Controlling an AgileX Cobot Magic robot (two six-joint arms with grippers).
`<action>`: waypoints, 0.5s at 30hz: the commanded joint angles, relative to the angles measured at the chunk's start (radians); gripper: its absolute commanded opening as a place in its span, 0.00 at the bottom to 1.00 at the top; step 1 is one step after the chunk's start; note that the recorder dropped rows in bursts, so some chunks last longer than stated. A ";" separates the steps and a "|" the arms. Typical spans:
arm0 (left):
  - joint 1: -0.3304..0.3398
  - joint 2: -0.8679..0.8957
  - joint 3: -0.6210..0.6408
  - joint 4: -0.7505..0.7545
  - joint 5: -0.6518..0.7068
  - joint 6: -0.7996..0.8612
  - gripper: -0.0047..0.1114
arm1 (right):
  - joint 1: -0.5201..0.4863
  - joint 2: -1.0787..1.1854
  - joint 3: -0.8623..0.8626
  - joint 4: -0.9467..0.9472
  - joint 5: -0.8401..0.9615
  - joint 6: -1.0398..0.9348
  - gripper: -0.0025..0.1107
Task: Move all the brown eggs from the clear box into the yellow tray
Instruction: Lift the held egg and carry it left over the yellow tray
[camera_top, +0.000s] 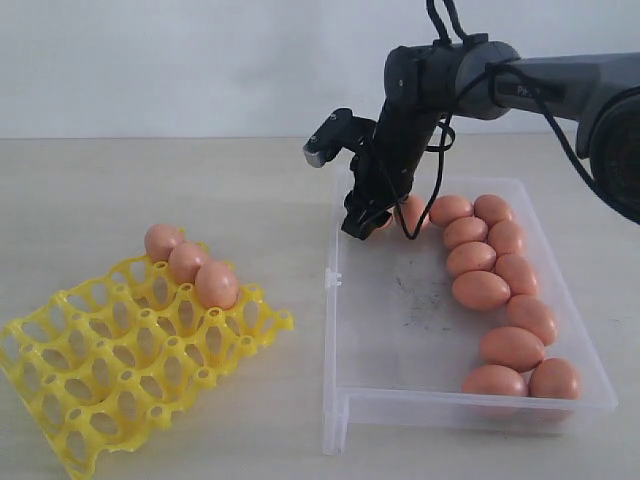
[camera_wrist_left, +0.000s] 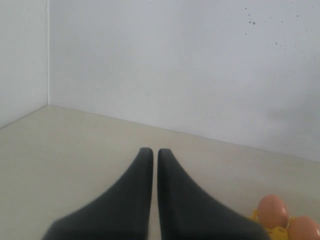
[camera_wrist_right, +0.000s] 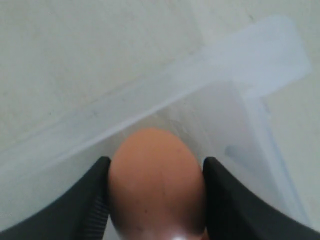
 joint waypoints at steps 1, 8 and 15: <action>0.002 -0.002 -0.001 -0.009 -0.014 -0.009 0.07 | -0.003 0.001 -0.005 0.034 -0.021 0.052 0.02; 0.002 -0.002 -0.001 -0.009 -0.014 -0.009 0.07 | -0.003 0.001 -0.003 0.152 -0.128 0.257 0.02; 0.002 -0.002 -0.001 -0.009 -0.012 -0.009 0.07 | -0.003 -0.025 -0.003 0.156 -0.220 0.446 0.02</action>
